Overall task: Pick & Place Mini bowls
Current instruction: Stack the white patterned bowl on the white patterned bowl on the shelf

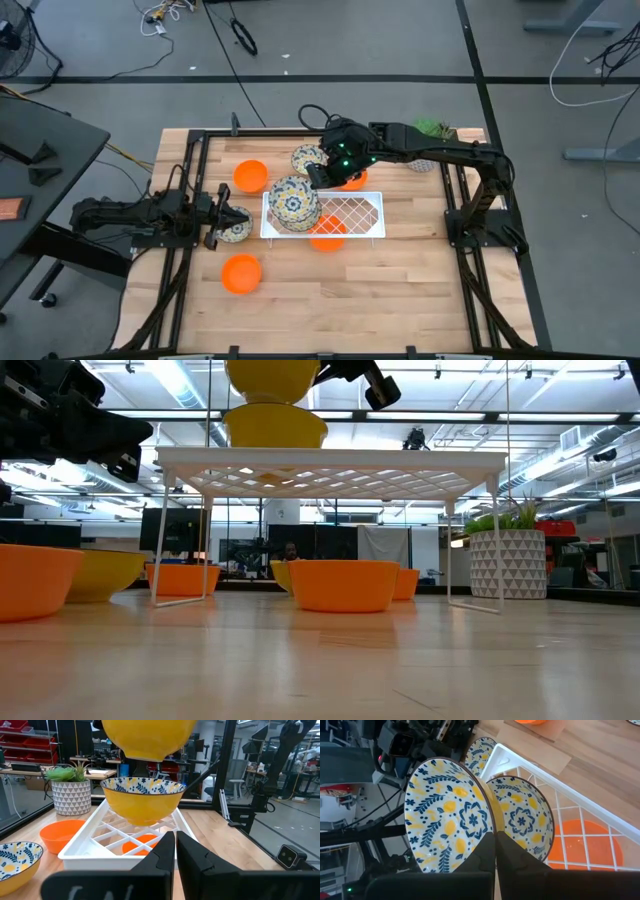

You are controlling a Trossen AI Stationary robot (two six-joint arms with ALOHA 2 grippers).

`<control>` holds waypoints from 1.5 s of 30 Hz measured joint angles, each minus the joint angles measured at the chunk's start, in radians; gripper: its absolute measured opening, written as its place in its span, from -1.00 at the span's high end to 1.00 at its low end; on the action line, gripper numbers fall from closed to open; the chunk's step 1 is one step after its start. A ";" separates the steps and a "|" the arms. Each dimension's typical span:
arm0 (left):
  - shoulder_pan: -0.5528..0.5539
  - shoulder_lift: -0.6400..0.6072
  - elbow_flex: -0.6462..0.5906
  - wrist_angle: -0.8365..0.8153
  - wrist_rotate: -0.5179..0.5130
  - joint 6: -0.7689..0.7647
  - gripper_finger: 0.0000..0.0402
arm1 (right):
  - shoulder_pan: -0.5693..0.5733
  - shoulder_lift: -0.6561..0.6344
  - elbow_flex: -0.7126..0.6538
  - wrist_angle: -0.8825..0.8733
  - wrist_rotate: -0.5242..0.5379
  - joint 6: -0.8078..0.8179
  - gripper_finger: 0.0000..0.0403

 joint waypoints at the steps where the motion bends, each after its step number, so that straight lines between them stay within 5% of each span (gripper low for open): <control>1: 0.000 0.000 0.000 0.000 0.000 0.000 0.88 | 0.000 0.000 0.000 0.000 0.000 -0.002 1.00; 17: 0.000 0.000 0.000 0.000 0.000 0.000 0.88 | -0.006 -0.145 -0.220 0.113 -0.003 0.062 1.00; 45: 0.000 0.000 0.000 -0.001 0.000 0.000 0.88 | -0.019 -0.080 -0.226 0.106 -0.030 0.028 1.00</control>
